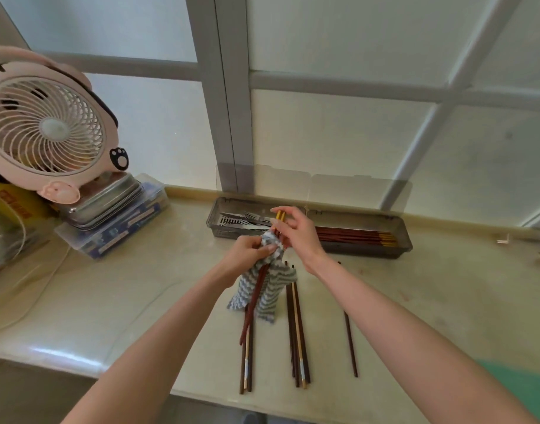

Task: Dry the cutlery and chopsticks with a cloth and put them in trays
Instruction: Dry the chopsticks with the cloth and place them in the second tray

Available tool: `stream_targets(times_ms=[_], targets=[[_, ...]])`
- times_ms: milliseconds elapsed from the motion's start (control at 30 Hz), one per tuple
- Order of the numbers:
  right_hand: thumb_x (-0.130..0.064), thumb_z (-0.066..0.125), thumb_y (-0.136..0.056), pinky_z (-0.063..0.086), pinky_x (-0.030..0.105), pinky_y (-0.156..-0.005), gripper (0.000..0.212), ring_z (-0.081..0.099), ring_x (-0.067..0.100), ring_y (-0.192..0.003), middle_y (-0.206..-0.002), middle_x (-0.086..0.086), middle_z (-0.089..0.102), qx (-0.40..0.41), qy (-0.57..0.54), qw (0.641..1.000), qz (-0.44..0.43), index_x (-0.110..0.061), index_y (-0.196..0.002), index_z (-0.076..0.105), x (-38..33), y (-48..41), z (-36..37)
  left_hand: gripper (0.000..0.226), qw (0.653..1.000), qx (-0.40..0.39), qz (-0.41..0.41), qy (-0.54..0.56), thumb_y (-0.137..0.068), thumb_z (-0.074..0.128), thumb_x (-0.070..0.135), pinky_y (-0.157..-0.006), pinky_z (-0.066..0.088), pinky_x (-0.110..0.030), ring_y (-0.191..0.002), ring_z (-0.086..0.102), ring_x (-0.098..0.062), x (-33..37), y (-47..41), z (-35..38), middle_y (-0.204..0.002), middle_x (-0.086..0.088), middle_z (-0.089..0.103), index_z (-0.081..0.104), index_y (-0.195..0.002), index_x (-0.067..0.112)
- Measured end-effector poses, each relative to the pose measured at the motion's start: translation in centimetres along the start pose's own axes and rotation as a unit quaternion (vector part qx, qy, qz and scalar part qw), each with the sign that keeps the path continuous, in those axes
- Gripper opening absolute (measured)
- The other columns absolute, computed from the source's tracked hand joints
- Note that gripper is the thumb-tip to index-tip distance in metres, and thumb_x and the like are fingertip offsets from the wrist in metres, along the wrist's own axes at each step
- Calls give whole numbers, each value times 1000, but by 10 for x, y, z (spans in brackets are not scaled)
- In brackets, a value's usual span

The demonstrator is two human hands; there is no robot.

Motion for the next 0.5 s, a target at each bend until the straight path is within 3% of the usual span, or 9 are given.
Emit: stream_targets(times_ms=[67, 133, 267, 333, 500], targets=[[-13, 68, -85, 56, 29, -77, 16, 69, 15, -84, -91, 3, 72, 10, 6, 1000, 4, -17, -101, 65, 4, -3, 0, 25, 1000, -4, 8, 1, -95, 52, 28, -66, 51, -22, -77, 66, -18, 5, -3, 8, -89, -12, 68, 62, -94, 5], [-11, 71, -82, 54, 28, -81, 13, 66, 14, -88, -91, 0, 70, 8, 19, 1000, 13, -16, -93, 67, 5, -6, -1, 24, 1000, 10, 12, 13, -97, 48, 26, -72, 51, -28, -80, 64, -21, 5, -7, 11, -90, -14, 65, 59, -94, 5], [-7, 75, -78, 45, 19, -54, 10, 57, 9, -61, -72, 1, 65, 19, 9, 998, 59, -15, -77, 69, 9, -9, -10, 32, 999, 35, 2, -11, -96, 48, 24, -89, 49, -44, -95, 63, -36, 0, -14, 13, -101, -26, 65, 60, -100, -5], [-4, 74, -77, 41, 17, -46, 12, 49, 9, -49, -64, 3, 62, 34, 12, 995, 91, -13, -73, 68, 14, -11, -17, 32, 999, 27, -3, -37, -96, 50, 25, -88, 50, -43, -92, 63, -33, 0, -15, 16, -100, -24, 65, 62, -100, -4], [-2, 69, -82, 42, 19, -47, 5, 51, 11, -49, -66, 6, 65, 92, 14, 988, 123, -6, -79, 68, 16, -24, -50, 27, 997, -33, -8, -76, -95, 50, 25, -75, 52, -29, -79, 62, -21, -1, -11, 28, -86, -12, 63, 60, -93, 0]])
Point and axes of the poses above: each hand's wrist, its own y-axis away from the middle knuckle, its own z-axis out of the palm, x = y × z, the point moved 9 cm from there along -y, towards the middle knuckle
